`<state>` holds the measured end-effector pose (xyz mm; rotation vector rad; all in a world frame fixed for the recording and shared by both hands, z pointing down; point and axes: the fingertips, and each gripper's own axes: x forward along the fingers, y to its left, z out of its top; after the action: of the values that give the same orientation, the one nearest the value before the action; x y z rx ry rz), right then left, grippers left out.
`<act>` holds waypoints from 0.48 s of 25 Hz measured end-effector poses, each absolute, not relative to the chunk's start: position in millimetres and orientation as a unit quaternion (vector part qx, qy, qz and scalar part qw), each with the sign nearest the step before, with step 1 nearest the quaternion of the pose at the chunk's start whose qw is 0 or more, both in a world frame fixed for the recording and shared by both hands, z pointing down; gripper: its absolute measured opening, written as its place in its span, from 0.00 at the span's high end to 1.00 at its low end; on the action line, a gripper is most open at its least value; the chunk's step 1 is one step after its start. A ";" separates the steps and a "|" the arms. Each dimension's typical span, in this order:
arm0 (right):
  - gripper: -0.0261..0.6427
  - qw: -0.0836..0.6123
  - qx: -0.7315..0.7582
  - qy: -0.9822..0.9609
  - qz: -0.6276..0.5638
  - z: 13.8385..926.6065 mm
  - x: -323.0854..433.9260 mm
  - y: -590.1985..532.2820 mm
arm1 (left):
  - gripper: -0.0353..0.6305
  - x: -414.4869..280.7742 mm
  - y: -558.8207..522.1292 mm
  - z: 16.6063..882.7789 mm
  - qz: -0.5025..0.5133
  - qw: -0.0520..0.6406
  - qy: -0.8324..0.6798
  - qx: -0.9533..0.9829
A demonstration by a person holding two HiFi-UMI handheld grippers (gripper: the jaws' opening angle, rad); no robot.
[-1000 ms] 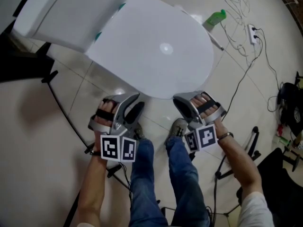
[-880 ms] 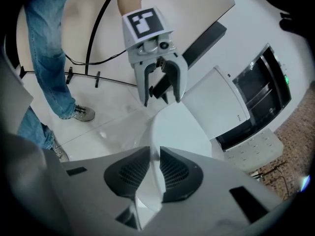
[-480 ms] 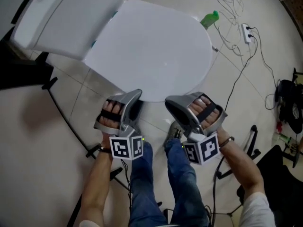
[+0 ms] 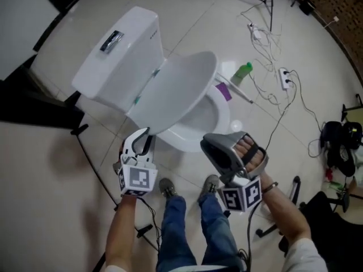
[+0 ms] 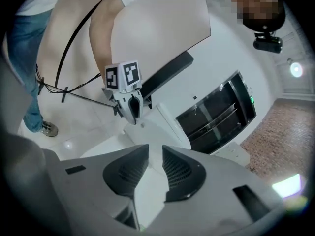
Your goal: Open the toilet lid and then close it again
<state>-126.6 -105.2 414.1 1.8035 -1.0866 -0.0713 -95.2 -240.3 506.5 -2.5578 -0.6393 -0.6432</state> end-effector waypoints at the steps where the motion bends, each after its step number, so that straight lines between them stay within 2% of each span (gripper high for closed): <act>1: 0.83 0.495 0.748 -0.442 -0.019 407.5 -126.9 -97.0 | 0.86 -86.9 -253.0 497.5 -0.236 0.164 -0.209 -0.935; 4: 0.83 0.481 0.767 -0.423 0.032 396.5 -138.0 -72.0 | 0.85 -67.7 -290.3 479.4 -0.247 0.059 -0.157 -0.954; 12: 0.83 0.428 0.812 -0.379 0.124 378.0 -174.5 -63.3 | 0.85 -25.1 -380.7 468.4 -0.275 -0.112 -0.037 -0.954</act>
<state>-174.5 -63.3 378.0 2.0270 -0.9456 0.3092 -25.1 -380.7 468.4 -3.2319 -0.1246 -0.9324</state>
